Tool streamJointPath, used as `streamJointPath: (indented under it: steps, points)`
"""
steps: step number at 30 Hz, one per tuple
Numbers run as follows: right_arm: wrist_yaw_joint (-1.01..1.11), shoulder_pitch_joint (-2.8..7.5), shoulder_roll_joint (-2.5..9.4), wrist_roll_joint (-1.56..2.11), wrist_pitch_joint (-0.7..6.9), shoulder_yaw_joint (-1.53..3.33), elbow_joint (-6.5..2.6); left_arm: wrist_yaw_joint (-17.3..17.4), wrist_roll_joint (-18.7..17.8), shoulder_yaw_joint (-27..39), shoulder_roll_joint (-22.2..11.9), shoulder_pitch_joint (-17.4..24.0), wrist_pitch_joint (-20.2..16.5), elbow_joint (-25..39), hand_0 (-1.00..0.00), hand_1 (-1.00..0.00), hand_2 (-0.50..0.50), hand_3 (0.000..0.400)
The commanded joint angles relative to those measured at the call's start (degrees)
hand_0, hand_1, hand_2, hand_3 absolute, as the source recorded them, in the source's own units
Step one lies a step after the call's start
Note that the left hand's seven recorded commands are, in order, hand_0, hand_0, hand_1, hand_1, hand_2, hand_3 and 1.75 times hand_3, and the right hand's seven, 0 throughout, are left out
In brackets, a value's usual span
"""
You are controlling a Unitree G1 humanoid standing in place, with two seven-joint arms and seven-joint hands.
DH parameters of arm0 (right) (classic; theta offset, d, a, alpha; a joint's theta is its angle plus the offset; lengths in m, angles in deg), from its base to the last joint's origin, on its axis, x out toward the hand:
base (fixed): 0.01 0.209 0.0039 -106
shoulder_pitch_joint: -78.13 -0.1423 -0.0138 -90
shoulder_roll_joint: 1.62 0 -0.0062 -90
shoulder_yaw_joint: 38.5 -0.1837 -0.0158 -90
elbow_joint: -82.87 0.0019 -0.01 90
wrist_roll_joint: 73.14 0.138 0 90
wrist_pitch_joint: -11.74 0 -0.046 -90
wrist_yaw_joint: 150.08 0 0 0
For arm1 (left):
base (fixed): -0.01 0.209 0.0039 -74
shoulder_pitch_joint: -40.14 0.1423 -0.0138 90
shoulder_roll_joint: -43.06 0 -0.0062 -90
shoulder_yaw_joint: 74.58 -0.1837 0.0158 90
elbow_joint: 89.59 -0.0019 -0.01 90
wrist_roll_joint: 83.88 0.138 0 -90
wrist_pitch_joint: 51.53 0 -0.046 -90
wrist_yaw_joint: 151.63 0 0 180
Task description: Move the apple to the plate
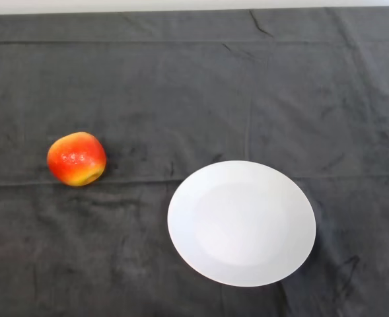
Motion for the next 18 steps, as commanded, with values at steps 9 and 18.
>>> streamJointPath:
  steps: [9, 18]
  points:
    - [0.16, 1.82, -1.20, 0.49, -0.39, -0.29, -0.70, -3.2, 7.3, -5.5, 1.0, -4.8, -0.6, 0.7, 0.00, 0.00, 0.00, 0.000]
    - [0.15, 1.82, -1.19, 0.49, -0.39, -0.29, -0.68, -3.1, 11.2, -8.4, 1.3, -5.4, -0.2, 1.3, 0.00, 0.00, 0.00, 0.000]
